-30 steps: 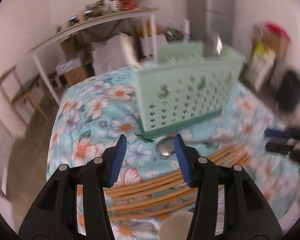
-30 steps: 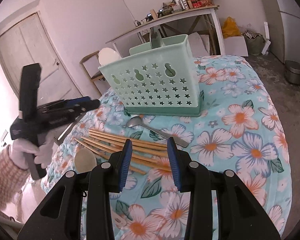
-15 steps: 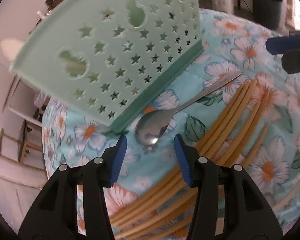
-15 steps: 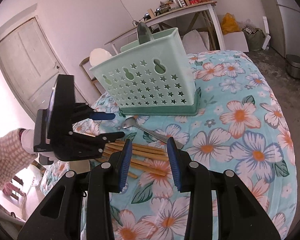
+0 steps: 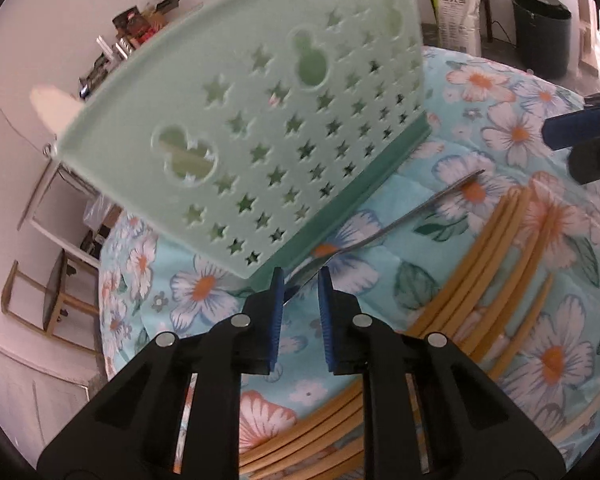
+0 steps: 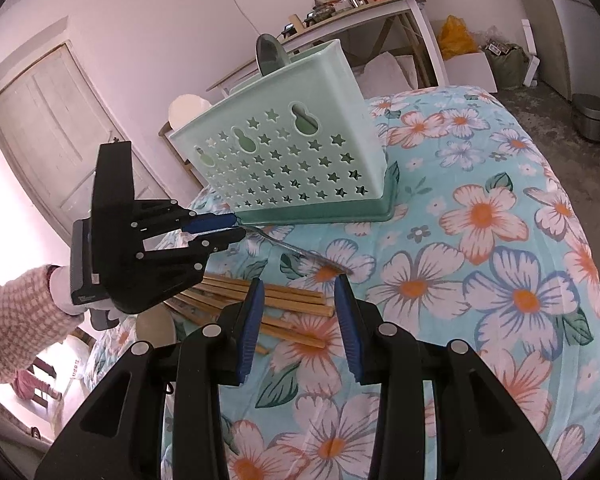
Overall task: Organize utensils
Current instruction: 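Move the left tool to the metal spoon and close on its handle, then lift the metal spoon off the cover with the left tool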
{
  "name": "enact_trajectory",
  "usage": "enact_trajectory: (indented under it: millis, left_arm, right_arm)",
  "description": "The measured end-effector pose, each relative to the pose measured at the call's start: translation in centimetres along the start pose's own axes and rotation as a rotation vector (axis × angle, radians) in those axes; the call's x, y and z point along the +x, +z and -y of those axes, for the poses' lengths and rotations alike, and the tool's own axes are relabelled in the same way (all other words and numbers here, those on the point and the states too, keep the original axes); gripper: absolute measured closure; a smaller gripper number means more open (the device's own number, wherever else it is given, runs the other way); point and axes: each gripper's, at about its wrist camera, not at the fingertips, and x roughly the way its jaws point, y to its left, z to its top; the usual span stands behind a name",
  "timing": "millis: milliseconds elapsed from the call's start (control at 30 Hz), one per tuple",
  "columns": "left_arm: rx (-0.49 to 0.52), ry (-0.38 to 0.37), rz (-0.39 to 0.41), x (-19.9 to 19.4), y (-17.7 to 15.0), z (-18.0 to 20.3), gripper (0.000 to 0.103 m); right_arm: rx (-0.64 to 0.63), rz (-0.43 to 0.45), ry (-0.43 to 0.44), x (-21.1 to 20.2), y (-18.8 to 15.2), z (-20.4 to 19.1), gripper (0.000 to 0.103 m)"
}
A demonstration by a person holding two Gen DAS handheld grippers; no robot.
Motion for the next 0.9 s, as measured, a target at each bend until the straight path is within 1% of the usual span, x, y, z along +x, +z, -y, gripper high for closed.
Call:
enact_trajectory:
  millis: [133, 233, 333, 400, 467, 500, 533, 567, 800, 900]
  left_arm:
    - [0.01, -0.035, -0.01, 0.7, -0.2, -0.2, 0.085]
    - [0.042, -0.027, -0.013, 1.4, -0.3, 0.1, 0.083]
    - [0.044, -0.023, -0.008, 1.5, -0.2, 0.5, 0.083]
    - [0.052, -0.011, 0.004, 1.2, -0.3, 0.7, 0.084]
    - [0.078, 0.011, 0.018, 0.7, -0.2, 1.5, 0.09]
    - [0.098, 0.026, 0.031, 0.3, -0.2, 1.8, 0.092]
    - [0.105, 0.03, 0.038, -0.3, 0.0, 2.1, 0.097]
    - [0.109, 0.032, 0.048, -1.0, 0.1, 2.3, 0.099]
    - [0.149, 0.0, 0.097, -4.6, 0.9, 4.1, 0.102]
    - [0.139, -0.014, 0.123, -7.2, 1.0, 5.0, 0.102]
  right_arm:
    - [0.008, -0.001, 0.002, 0.0, 0.0, 0.2, 0.067]
    - [0.018, 0.0, 0.001, -0.1, 0.0, 0.4, 0.067]
    - [0.02, 0.001, -0.003, -0.1, 0.0, 0.3, 0.067]
    - [0.019, 0.001, -0.008, -0.1, 0.0, 0.2, 0.067]
    - [0.016, 0.007, -0.01, -0.3, 0.0, 0.1, 0.067]
    - [0.014, 0.01, -0.013, -0.4, -0.1, 0.1, 0.067]
    - [0.014, 0.012, -0.018, -0.4, -0.2, 0.1, 0.067]
    - [0.015, 0.012, -0.02, -0.5, -0.3, 0.1, 0.067]
    - [0.008, 0.026, -0.048, -1.8, -0.7, -0.4, 0.067]
    - [-0.001, 0.04, -0.059, -2.8, -0.7, -0.8, 0.067]
